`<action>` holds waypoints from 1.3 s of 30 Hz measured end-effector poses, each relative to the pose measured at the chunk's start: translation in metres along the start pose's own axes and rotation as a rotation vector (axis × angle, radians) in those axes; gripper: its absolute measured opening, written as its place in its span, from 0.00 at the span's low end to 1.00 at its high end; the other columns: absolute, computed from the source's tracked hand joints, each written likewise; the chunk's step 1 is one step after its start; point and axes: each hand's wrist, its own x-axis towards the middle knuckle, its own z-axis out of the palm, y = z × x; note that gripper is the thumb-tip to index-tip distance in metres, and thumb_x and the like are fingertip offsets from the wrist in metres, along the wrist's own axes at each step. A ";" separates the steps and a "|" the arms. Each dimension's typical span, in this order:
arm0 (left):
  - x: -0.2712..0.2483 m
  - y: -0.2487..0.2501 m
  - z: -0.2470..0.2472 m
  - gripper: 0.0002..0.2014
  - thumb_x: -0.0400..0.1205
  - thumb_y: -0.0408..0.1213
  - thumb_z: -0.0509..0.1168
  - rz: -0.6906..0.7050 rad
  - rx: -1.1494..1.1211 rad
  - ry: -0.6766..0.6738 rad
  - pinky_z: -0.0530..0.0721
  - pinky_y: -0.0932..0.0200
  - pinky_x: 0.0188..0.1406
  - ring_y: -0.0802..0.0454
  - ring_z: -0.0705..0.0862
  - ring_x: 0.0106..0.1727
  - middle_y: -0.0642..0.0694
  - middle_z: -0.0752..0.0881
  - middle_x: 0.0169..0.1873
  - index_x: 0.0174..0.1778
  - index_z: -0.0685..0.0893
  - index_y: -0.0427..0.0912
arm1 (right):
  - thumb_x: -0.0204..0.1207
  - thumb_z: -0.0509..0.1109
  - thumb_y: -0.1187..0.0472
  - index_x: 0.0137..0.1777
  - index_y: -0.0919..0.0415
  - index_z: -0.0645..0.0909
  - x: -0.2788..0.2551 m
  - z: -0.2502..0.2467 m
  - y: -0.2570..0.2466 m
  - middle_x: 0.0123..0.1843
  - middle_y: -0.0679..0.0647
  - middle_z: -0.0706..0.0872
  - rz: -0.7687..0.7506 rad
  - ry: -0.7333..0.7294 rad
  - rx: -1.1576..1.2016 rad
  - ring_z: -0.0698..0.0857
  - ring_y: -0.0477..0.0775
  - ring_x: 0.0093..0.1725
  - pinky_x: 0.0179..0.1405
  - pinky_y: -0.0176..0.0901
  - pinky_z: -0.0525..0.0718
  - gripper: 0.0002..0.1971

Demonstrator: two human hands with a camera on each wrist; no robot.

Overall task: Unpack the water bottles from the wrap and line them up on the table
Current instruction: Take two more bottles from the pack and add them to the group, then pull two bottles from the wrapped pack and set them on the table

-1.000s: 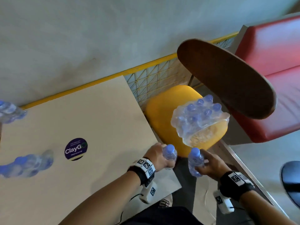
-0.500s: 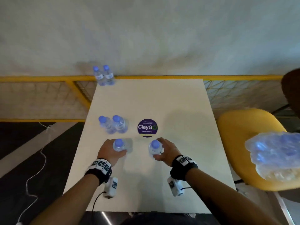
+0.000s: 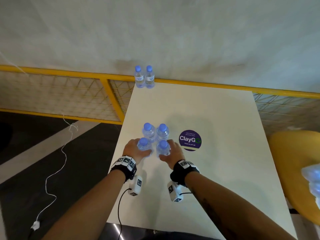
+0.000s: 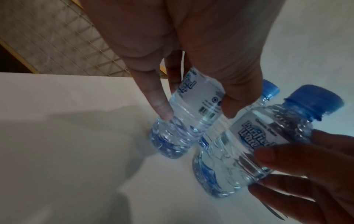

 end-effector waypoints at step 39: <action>-0.106 0.242 0.315 0.13 0.75 0.51 0.75 0.272 0.280 -0.691 0.89 0.55 0.52 0.52 0.90 0.48 0.54 0.93 0.45 0.48 0.90 0.48 | 0.72 0.79 0.46 0.50 0.46 0.83 -0.194 -0.257 0.302 0.47 0.42 0.89 0.416 0.131 0.095 0.89 0.42 0.43 0.42 0.38 0.87 0.11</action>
